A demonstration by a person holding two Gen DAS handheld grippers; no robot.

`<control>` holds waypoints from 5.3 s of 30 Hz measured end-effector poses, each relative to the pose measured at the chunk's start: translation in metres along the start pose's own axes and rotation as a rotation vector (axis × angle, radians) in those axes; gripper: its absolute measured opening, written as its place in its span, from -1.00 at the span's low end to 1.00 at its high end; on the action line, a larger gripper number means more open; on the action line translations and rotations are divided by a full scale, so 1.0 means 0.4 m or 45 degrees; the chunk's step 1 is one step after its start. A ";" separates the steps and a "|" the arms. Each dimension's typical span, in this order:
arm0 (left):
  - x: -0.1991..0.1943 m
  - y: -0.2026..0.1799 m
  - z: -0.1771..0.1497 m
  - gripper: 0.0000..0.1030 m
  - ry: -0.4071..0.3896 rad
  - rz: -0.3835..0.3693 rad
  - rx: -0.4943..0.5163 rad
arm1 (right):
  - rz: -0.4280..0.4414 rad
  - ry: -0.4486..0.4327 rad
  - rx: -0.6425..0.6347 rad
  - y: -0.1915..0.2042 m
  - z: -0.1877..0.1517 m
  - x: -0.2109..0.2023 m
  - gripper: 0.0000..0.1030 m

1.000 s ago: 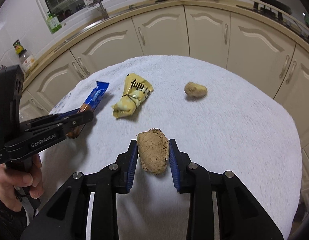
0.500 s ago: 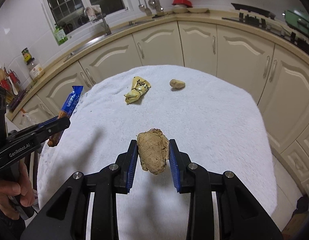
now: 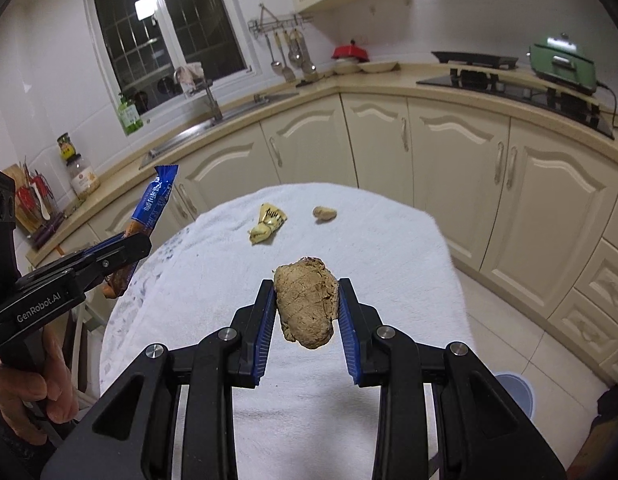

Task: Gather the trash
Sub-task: 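Carry both items to the blue bin and open both tools to drop them, then return both tools from the bin to the table, then grasp the potato with the right tool while the left tool grasps the yellow wrapper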

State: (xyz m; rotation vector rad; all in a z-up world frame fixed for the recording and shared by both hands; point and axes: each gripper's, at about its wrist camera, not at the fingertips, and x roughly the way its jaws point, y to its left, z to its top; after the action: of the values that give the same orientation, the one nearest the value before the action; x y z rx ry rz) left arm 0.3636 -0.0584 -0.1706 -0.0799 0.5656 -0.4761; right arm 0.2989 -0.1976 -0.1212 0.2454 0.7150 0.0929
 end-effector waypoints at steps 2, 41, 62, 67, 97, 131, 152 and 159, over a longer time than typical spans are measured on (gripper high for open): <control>-0.008 -0.023 -0.007 -0.70 -0.019 -0.008 0.016 | -0.010 -0.024 0.010 -0.015 0.003 -0.023 -0.41; 0.423 -0.697 -0.128 -0.70 0.527 -0.573 0.317 | -0.542 0.071 0.661 -0.841 -0.258 -0.196 -0.40; 0.705 -0.852 -0.041 0.96 0.716 -0.246 0.371 | -0.566 0.138 0.865 -1.003 -0.338 -0.107 1.00; 0.593 -0.837 -0.039 0.98 0.610 -0.179 0.392 | -0.590 0.140 0.874 -0.971 -0.328 -0.117 1.00; -0.321 -0.205 -0.005 0.99 0.009 -0.031 0.122 | -0.456 -0.161 0.319 -0.307 0.079 -0.198 1.00; 0.024 0.095 -0.009 0.95 0.285 0.351 -0.023 | -0.247 0.128 -0.017 -0.054 0.234 0.415 0.99; 0.389 0.138 0.062 -0.37 0.389 0.231 -0.044 | -0.155 0.352 -0.078 -0.043 0.191 0.733 -0.18; 0.302 0.186 0.036 -0.37 0.387 0.202 -0.127 | -0.095 0.342 -0.079 -0.040 0.174 0.708 -0.30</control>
State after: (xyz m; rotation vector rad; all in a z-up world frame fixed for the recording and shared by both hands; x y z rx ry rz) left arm 0.4912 -0.0482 -0.2335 -0.0574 0.8871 -0.3066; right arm 0.5577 -0.1789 -0.2550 0.1473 0.9863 0.0773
